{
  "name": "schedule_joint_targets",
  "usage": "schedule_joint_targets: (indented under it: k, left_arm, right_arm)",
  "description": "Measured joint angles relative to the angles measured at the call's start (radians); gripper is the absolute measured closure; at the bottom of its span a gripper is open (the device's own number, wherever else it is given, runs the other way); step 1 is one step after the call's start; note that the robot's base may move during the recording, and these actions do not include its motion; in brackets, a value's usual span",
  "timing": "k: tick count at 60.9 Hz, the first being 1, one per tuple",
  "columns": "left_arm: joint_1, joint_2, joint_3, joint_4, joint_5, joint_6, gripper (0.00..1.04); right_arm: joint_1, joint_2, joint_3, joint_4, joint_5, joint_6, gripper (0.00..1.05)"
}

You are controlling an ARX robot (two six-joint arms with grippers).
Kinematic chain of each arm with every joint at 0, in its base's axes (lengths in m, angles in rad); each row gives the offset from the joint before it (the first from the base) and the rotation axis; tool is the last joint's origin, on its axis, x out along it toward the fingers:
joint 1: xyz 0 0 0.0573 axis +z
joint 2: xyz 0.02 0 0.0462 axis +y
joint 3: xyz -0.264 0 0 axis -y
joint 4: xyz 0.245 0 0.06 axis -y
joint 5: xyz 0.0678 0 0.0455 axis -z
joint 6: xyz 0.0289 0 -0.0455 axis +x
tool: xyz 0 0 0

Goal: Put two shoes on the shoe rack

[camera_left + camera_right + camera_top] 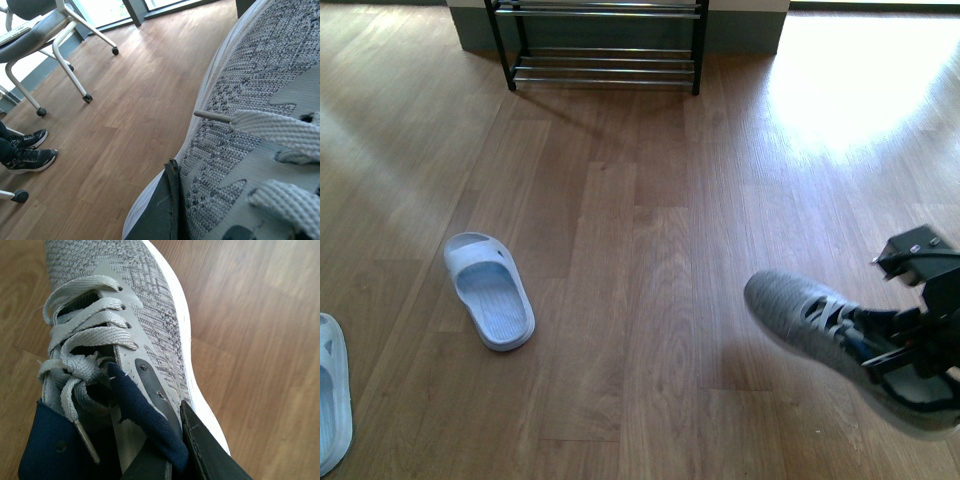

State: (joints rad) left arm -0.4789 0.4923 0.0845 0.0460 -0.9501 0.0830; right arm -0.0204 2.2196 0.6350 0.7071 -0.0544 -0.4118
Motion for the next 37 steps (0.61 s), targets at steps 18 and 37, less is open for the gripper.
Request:
schedule_joint_targets:
  k: [18,37]
  left_arm:
    - [0.0,0.0,0.0,0.0,0.0,0.0,1.03]
    - [0.0,0.0,0.0,0.0,0.0,0.0,1.03]
  right_arm:
    - [-0.038,-0.668,-0.321,-0.159,-0.092,-0.034,1.03]
    - [0.068,-1.931,-0.529,-0.855,-0.023,-0.018,1.03]
